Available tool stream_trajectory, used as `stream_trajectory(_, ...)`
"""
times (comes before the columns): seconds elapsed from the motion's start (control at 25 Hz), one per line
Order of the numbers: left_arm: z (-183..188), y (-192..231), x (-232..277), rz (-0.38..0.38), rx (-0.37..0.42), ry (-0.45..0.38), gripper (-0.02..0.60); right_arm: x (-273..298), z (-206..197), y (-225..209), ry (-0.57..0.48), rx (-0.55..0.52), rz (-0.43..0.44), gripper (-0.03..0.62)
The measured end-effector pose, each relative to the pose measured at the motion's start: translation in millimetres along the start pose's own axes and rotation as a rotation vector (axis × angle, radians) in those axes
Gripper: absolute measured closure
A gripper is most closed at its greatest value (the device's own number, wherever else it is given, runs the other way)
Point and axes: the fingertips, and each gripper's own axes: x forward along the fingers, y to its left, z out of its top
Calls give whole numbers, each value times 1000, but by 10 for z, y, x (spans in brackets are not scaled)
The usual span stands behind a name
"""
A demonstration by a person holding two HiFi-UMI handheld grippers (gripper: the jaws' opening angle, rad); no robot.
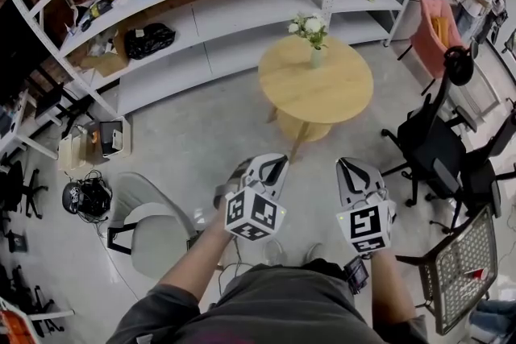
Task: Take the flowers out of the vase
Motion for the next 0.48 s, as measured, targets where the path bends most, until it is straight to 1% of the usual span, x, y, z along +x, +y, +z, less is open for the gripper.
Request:
stream_trajectory(0.28, 373, 179, 20, 29, 52, -63, 572, 29, 185, -175, -37, -15, -26, 579)
stream_trajectory(0.48, 570, 284, 187, 56, 93, -62, 572, 156, 185, -409, -58, -9, -25, 579)
